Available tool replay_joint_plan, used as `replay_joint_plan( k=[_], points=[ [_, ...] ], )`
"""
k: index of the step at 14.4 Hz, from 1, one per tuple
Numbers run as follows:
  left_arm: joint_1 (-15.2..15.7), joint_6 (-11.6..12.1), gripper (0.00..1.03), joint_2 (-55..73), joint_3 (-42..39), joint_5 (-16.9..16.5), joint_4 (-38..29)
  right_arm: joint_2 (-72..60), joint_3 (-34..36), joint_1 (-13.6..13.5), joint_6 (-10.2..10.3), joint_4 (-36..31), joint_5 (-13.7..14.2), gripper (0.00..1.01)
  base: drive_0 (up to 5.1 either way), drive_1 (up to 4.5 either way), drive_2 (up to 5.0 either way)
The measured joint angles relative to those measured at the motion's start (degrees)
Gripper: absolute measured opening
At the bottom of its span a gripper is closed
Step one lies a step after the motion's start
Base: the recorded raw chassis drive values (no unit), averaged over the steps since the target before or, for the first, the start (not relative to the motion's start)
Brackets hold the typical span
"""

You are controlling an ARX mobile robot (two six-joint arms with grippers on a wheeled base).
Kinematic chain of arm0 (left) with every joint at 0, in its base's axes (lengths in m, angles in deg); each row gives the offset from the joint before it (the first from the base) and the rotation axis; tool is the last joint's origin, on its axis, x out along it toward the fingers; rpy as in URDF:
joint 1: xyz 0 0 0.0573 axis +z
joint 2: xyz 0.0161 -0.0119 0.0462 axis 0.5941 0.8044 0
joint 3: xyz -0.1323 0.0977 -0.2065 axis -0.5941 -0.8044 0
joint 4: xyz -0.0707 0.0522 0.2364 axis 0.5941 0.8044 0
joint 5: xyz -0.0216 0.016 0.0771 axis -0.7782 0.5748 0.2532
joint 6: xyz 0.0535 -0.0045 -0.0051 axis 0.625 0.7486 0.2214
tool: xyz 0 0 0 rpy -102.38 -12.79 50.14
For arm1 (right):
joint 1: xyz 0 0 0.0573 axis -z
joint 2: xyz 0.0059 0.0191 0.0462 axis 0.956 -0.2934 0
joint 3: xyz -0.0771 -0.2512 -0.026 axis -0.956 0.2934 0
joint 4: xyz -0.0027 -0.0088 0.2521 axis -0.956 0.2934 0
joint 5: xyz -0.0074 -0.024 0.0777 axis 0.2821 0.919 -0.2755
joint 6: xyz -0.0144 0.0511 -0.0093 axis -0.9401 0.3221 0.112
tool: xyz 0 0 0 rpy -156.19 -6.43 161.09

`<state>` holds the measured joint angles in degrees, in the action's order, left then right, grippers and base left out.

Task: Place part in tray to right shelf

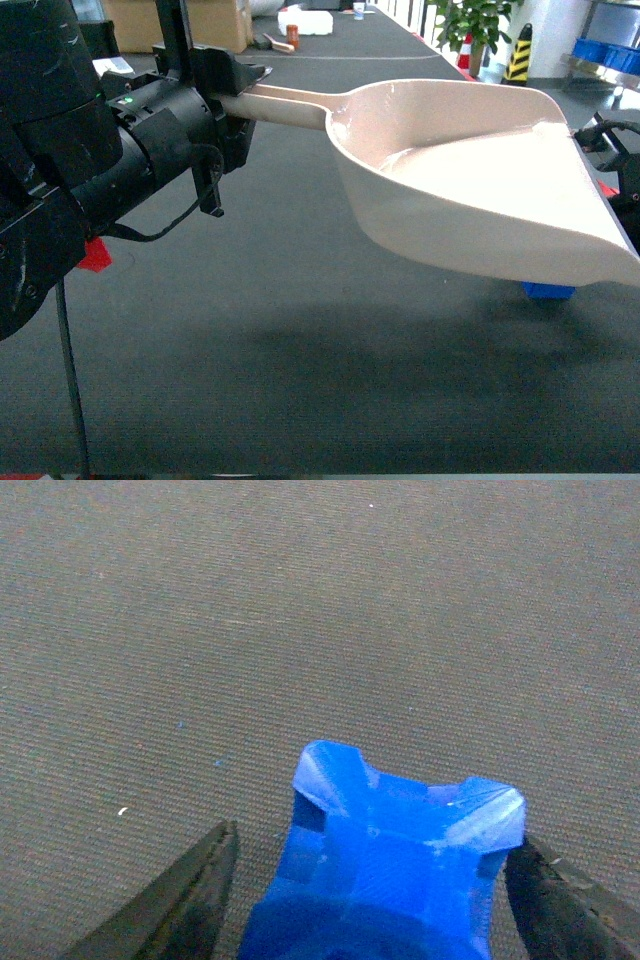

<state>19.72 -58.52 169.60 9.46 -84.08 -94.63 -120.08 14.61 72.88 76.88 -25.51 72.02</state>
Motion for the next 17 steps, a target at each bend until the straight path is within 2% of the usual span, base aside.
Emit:
replay_joint_plan(
  k=[2,3,6,7,9,10,11,13,14,15,16,17],
  points=[
    [0.02,-0.07,0.12,0.0,0.02,0.04,-0.04,1.95,3.91,0.74,1.33,-4.0,0.66,0.56,0.0,0.0,0.0],
    [0.0,-0.17,0.12,0.0,0.0,0.04,-0.02,3.91,6.6,1.75,1.42,-5.53,1.03,0.49,0.0,0.0,0.0],
    [0.02,-0.22,0.12,0.0,0.02,-0.02,0.0,20.0,18.16,7.52,1.42,-4.37,0.37,0.47,0.0,0.0,0.0],
    [0.0,-0.22,0.12,-0.02,0.02,0.02,0.0,26.27,20.04,8.24,1.51,-2.75,-0.76,0.47,0.0,0.0,0.0],
    [0.0,-0.22,0.12,0.0,0.02,0.0,-0.02,38.16,19.91,7.04,2.45,-0.52,-3.69,0.47,0.0,0.0,0.0],
    [-0.04,-0.24,0.12,0.0,0.02,-0.13,-0.02,43.32,18.86,5.16,3.69,-0.61,-4.66,0.47,0.0,0.0,0.0],
    [-0.04,-0.24,0.12,-0.02,0.02,-0.13,0.02,49.42,16.92,1.11,6.32,-1.86,-5.22,0.47,0.0,0.0,0.0],
    [0.09,-0.24,0.12,0.0,0.02,0.13,-0.02,49.75,14.88,-6.75,11.69,-4.59,-3.1,0.47,0.0,0.0,0.0],
    [0.0,-0.22,0.12,0.0,0.02,0.02,-0.02,41.51,14.8,-16.24,16.98,-5.99,3.78,0.47,0.0,0.0,0.0],
    [-0.09,-0.24,0.12,0.0,0.02,-0.11,0.02,32.35,15.02,-21.46,19.34,-7.58,7.74,0.47,0.0,0.0,0.0],
    [0.0,-0.26,0.12,0.0,0.0,-0.13,0.0,29.31,15.02,-22.53,19.78,-10.08,9.4,0.47,0.0,0.0,0.0],
    [0.11,-0.28,0.12,0.0,0.02,0.24,-0.02,27.41,15.21,-22.58,18.75,-13.49,12.55,0.59,0.0,0.0,0.0]
  ],
)
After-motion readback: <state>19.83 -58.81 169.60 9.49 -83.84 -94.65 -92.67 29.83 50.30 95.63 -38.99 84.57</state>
